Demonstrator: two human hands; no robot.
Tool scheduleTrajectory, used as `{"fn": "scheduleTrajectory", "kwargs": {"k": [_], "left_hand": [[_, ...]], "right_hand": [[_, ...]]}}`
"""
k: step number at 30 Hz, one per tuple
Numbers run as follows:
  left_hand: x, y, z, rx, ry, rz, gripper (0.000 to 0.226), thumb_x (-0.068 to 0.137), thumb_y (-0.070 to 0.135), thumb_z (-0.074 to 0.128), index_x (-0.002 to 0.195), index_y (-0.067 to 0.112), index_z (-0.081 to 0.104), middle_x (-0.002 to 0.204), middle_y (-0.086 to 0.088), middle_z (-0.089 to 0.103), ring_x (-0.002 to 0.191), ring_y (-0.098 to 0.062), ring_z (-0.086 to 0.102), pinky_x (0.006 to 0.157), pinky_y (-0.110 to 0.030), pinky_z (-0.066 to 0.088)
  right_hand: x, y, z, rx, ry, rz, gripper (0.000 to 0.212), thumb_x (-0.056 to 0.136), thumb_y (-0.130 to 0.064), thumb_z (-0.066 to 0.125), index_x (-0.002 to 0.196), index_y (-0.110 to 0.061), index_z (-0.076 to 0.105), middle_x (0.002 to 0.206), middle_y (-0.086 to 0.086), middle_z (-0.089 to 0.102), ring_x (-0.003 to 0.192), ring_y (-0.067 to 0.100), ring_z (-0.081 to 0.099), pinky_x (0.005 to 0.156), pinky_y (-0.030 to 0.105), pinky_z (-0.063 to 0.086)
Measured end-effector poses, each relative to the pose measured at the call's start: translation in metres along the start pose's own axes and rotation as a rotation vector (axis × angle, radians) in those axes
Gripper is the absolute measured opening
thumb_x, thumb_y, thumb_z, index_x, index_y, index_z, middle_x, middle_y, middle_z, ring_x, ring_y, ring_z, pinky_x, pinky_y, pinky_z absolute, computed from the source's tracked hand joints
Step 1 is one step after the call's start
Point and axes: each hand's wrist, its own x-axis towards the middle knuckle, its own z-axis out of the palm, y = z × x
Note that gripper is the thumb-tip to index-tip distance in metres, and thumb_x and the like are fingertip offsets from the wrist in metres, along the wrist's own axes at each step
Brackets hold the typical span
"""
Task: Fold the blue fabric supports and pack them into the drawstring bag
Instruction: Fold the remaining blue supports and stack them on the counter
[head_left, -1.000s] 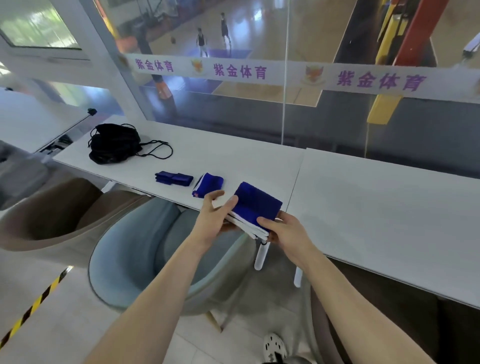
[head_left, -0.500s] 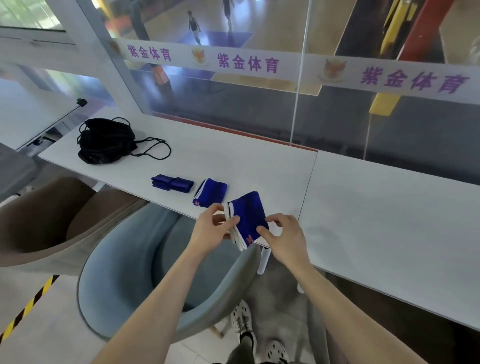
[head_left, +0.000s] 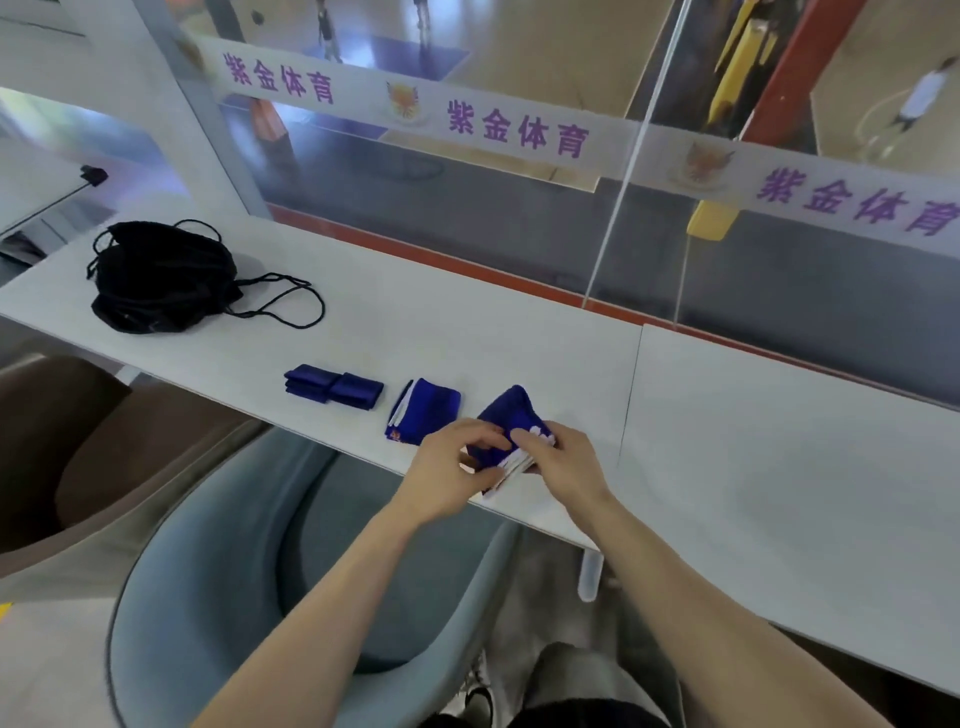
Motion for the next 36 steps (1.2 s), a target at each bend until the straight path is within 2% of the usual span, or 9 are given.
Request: {"fn": "scheduleTrajectory", "kwargs": {"k": [4,7,11,14,17,23,28,32,36], "left_hand": [[0.006,-0.012,-0.006,-0.102,0.177,-0.246,0.037,0.09,0.028,0.086,0.125,0.029,0.073,0.125,0.012,0.071,0.114,-0.006,0.067,0.098,-0.028,0.054],[0.015,-0.026,-0.007,-0.547,0.044,-0.67,0.072,0.081,0.051,0.092,0.136,0.015,0.062,0.13,-0.005,0.073,0.114,-0.02,0.073,0.095,-0.038,0.061],[0.028,-0.042,-0.002,-0.759,0.016,-0.649,0.017,0.106,0.011,0.07,0.124,0.01,0.07,0.118,-0.011,0.077,0.091,-0.017,0.076,0.073,-0.03,0.063],[0.039,-0.045,-0.007,-0.582,-0.112,-0.631,0.02,0.114,0.013,0.058,0.121,0.027,0.071,0.097,0.01,0.083,0.075,-0.004,0.074,0.067,-0.024,0.059],[0.054,-0.044,-0.015,-0.347,-0.206,-0.582,0.023,0.114,0.019,0.059,0.121,0.036,0.073,0.096,0.011,0.083,0.07,0.002,0.071,0.063,-0.017,0.055],[0.076,-0.069,0.007,-0.756,0.115,-0.788,0.031,0.11,0.018,0.067,0.14,0.025,0.065,0.111,-0.007,0.082,0.098,-0.024,0.079,0.093,-0.045,0.065],[0.091,-0.102,0.026,-0.414,0.175,-0.711,0.039,0.103,0.02,0.074,0.136,0.039,0.067,0.11,-0.006,0.083,0.109,-0.028,0.079,0.095,-0.056,0.066],[0.12,-0.107,0.032,0.009,0.211,-0.616,0.03,0.097,0.028,0.084,0.124,0.026,0.069,0.106,0.005,0.08,0.098,-0.008,0.075,0.086,-0.027,0.058],[0.113,-0.114,0.042,0.353,0.002,-0.519,0.042,0.099,0.024,0.081,0.138,0.018,0.067,0.123,0.002,0.076,0.111,-0.018,0.073,0.101,-0.039,0.059]], "right_hand": [[0.015,0.002,-0.005,0.291,0.023,0.126,0.017,0.099,-0.01,0.071,0.111,0.002,0.075,0.107,0.025,0.079,0.098,0.036,0.077,0.095,0.048,0.066],[0.023,0.0,-0.005,0.45,-0.054,0.162,0.025,0.098,-0.005,0.073,0.122,0.0,0.072,0.116,0.023,0.078,0.106,0.033,0.078,0.1,0.047,0.063],[0.038,0.015,-0.011,0.228,-0.202,0.238,0.037,0.089,-0.011,0.081,0.125,-0.005,0.073,0.122,0.018,0.078,0.106,0.029,0.075,0.094,0.043,0.058],[0.055,0.025,-0.028,0.253,-0.244,0.328,0.052,0.082,-0.028,0.087,0.126,-0.007,0.073,0.115,0.012,0.08,0.094,0.021,0.069,0.076,0.035,0.044],[0.068,0.03,-0.039,-0.08,-0.372,0.347,0.029,0.092,-0.031,0.082,0.117,-0.016,0.08,0.101,0.002,0.081,0.083,0.013,0.065,0.073,0.03,0.043],[0.103,0.067,-0.017,-0.058,-0.238,0.35,0.017,0.102,-0.014,0.072,0.117,-0.006,0.073,0.109,0.014,0.076,0.085,0.019,0.064,0.068,0.029,0.05],[0.124,0.1,0.006,-0.133,-0.141,0.4,0.015,0.101,-0.02,0.075,0.11,-0.009,0.069,0.107,0.016,0.077,0.08,0.023,0.069,0.07,0.038,0.061],[0.137,0.118,0.012,-0.342,-0.081,0.343,0.03,0.084,-0.05,0.078,0.095,-0.024,0.069,0.088,-0.002,0.079,0.081,0.023,0.077,0.08,0.051,0.066],[0.135,0.117,0.014,-0.494,-0.008,0.235,0.051,0.088,-0.041,0.082,0.121,-0.023,0.047,0.103,0.002,0.074,0.092,0.025,0.073,0.084,0.049,0.064]]}}
